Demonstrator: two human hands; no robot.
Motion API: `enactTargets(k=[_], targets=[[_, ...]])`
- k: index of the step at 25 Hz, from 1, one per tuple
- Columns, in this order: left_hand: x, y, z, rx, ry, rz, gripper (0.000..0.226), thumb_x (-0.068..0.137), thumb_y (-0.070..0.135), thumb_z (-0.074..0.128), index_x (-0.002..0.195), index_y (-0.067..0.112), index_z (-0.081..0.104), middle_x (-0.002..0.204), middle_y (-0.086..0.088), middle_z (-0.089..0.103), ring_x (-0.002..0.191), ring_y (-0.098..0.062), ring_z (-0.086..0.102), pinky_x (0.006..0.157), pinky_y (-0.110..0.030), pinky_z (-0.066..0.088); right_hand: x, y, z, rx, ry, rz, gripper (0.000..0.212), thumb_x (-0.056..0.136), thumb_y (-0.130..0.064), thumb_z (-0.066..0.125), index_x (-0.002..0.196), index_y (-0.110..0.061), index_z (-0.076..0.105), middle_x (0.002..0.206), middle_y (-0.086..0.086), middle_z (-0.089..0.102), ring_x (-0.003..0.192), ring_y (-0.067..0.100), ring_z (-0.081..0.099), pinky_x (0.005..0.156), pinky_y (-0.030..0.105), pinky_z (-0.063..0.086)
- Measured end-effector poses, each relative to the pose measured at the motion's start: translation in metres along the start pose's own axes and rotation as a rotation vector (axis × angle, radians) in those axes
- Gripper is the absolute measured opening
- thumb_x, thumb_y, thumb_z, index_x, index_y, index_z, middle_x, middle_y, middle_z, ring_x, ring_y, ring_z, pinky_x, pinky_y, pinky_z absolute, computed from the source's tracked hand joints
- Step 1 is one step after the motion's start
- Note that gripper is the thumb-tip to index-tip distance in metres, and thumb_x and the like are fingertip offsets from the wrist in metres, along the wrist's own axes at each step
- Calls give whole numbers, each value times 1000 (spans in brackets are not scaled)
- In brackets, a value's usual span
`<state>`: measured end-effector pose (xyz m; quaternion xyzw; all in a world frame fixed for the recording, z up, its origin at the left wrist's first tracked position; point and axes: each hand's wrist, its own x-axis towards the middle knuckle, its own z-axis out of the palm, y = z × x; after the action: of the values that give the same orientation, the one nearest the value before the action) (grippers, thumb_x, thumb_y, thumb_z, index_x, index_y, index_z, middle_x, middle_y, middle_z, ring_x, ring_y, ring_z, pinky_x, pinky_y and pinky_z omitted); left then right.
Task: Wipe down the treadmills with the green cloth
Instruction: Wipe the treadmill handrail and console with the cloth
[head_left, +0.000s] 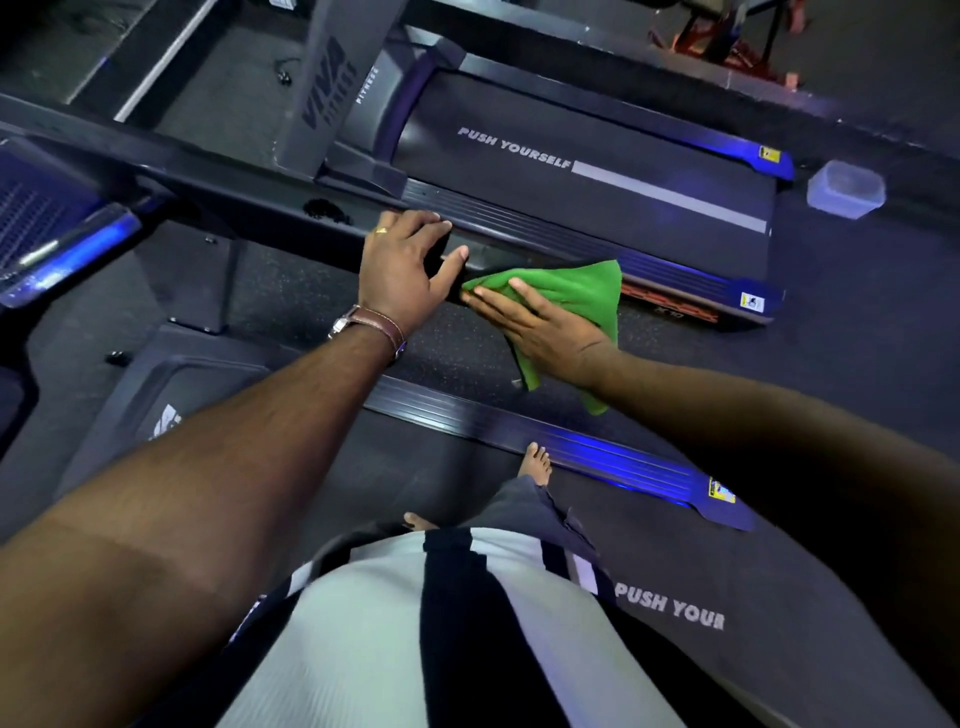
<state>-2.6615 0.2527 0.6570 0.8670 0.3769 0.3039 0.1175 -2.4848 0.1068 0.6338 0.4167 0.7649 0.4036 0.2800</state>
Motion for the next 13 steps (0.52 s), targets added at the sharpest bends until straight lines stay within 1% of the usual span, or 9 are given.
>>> enactTargets(k=[2,3,4,7,8,10,11,13], targets=[[0,3,1,3,5,-18,39,89,46,57,107,14,71,109,-1,66,98,-25,55,82,-35,45,10,-5,-4,-7,-20,-35,65,97,-22,30,153,1,3,163,8,7,150,21,5,118,53,-9],[0,2,1,9,-2,-15,39,89,46,57,107,14,70,109,-1,66,98,-24,55,82,-35,45,9,-1,-5,46,-28,-11,66,97,-21,31,154,-1,4,163,6,7,150,20,5,118,52,-11],[0,-1,0,8,-13,-1,40,89,46,56,108,14,70,110,-1,66,98,-24,55,83,-35,46,5,3,-7,142,-31,36,66,96,-18,32,154,-3,5,164,5,5,150,18,4,119,50,-8],[0,-9,-1,-46,-7,42,38,90,44,57,109,13,70,111,-1,67,98,-24,56,85,-38,48,-9,12,-16,406,-11,241,66,97,-16,33,156,-9,4,164,0,3,150,17,5,119,51,9],[0,-9,0,-67,-1,41,37,91,42,57,110,13,70,112,-2,67,99,-24,56,86,-38,48,-10,13,-19,467,-4,299,64,100,-21,34,156,-10,6,164,0,5,150,19,8,119,52,15],[-3,-7,1,-94,7,33,34,93,36,55,112,12,69,114,-2,67,102,-25,56,89,-39,47,3,11,-25,579,-27,435,64,103,-39,35,156,-12,13,163,3,13,149,22,16,117,52,22],[-3,-7,1,-92,7,39,32,93,32,54,113,11,69,115,-3,67,103,-26,56,90,-39,46,19,13,-29,676,-66,536,66,102,-48,34,155,-13,18,162,3,18,148,22,21,116,51,23],[-4,-10,-2,-77,-6,60,31,92,24,52,114,9,68,118,-5,67,106,-27,57,93,-39,45,59,27,-42,939,-192,762,66,99,-56,30,150,-14,33,156,3,35,142,21,35,114,49,28]])
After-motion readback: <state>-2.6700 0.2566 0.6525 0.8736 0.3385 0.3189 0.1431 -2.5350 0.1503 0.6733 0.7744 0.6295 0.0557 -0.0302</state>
